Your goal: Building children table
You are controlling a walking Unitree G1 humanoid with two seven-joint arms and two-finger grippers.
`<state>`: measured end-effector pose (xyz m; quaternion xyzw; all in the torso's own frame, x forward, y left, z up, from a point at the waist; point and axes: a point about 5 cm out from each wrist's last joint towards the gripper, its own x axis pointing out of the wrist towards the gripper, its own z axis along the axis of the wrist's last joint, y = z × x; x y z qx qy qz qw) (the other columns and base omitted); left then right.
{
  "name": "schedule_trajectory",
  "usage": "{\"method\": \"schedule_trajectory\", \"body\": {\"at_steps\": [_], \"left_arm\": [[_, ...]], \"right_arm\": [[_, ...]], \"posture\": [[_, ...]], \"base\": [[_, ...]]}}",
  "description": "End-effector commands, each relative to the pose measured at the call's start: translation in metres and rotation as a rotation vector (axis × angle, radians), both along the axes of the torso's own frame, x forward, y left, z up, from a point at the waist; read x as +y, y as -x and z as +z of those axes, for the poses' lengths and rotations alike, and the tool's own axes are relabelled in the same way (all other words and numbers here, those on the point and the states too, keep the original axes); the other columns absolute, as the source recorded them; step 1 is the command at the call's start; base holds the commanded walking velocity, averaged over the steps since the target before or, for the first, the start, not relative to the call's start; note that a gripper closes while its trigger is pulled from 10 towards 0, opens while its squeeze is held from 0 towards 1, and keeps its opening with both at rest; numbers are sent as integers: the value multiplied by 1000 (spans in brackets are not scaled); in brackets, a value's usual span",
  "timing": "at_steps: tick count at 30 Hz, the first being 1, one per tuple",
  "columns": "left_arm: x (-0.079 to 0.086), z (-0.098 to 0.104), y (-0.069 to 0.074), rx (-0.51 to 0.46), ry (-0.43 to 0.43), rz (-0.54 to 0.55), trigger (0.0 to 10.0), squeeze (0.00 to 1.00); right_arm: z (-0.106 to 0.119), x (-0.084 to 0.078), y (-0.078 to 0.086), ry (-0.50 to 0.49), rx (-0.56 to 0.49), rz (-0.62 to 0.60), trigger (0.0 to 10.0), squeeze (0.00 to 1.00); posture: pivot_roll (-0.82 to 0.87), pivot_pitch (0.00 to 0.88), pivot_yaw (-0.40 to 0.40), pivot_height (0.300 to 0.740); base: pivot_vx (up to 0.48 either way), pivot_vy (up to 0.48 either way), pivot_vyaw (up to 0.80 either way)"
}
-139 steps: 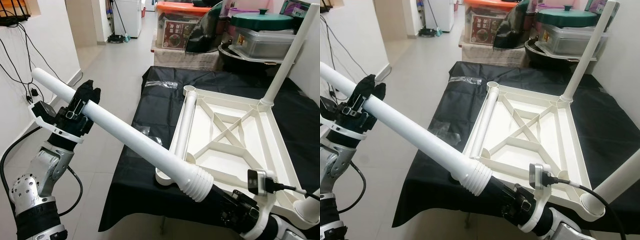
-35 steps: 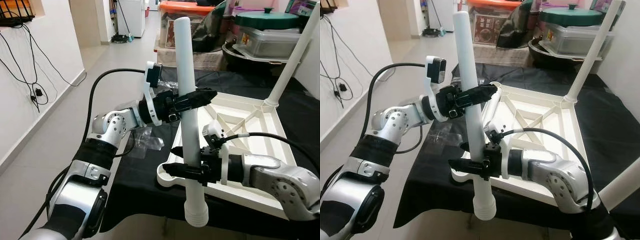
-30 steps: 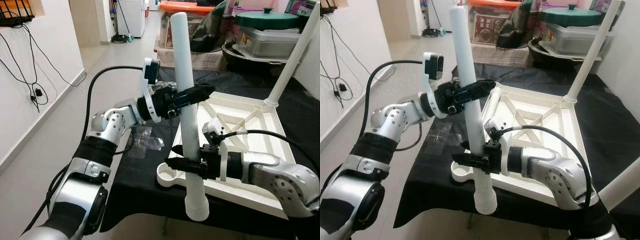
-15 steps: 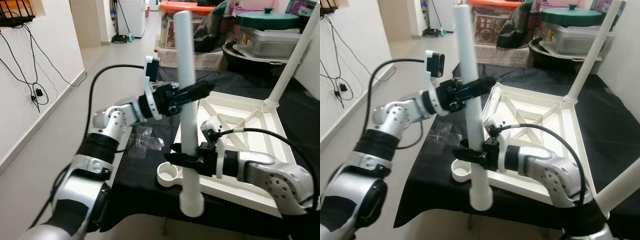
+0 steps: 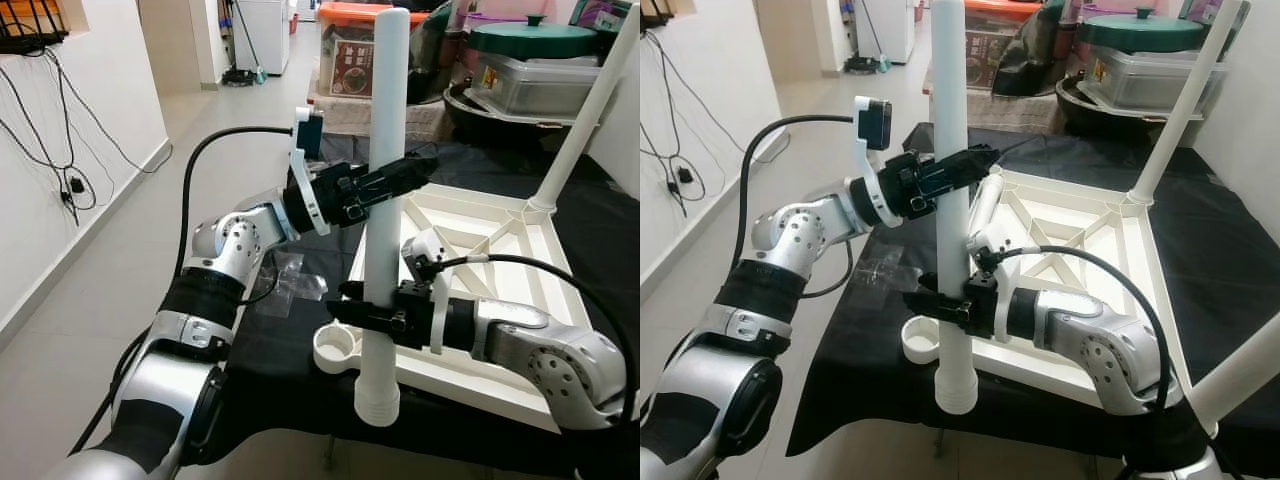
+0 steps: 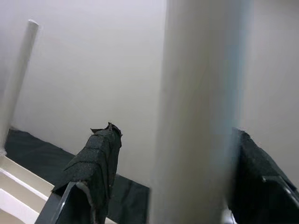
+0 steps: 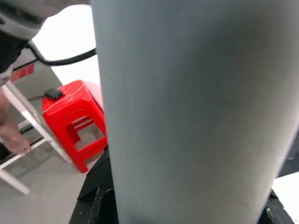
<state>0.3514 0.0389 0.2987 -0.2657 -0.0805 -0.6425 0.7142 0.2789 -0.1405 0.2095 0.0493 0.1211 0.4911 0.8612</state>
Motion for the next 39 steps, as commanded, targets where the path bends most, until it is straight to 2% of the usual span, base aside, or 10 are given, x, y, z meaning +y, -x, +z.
{"method": "schedule_trajectory", "body": {"at_steps": [1,8,19,20,21,22,25,29,33,39], "left_arm": [[6,13,-1,-20,30,34,10000,0],[22,49,-3,-45,154,166,10000,0],[27,36,5,-20,124,242,10000,0],[27,14,9,-8,62,300,10000,0],[27,14,9,-8,62,300,10000,0],[27,-8,14,15,8,358,10000,0],[28,-41,25,65,-68,435,10000,0],[31,-57,32,80,-119,480,10000,0],[42,-110,62,147,-297,607,10000,0],[39,-132,82,187,-377,647,10000,0]], "right_arm": [[4,-8,-6,-6,-37,-55,0,0],[8,-25,-19,-33,-87,-185,0,0],[52,-41,-32,-171,-241,-341,0,0],[61,-47,-37,-200,-280,-426,6941,0],[61,-47,-37,-200,-280,-426,6941,0],[66,-53,-40,-230,-315,-505,10000,0],[68,-58,-43,-255,-347,-606,10000,0],[64,-59,-43,-251,-361,-649,10000,0],[46,-44,-37,-231,-362,-712,10000,0],[40,-33,-35,-235,-363,-725,10000,0]], "posture": [[104,0,-43,740],[115,0,-49,740],[117,0,-50,740],[117,0,-50,740],[117,0,-50,740],[116,0,-52,740],[122,0,-55,740],[122,0,-56,740],[135,0,-67,740],[136,0,-72,740]], "base": [[0,0,0],[0,0,0],[0,0,0],[0,0,0],[0,0,0],[0,0,0],[0,0,0],[0,0,0],[0,0,800],[0,0,800]]}}
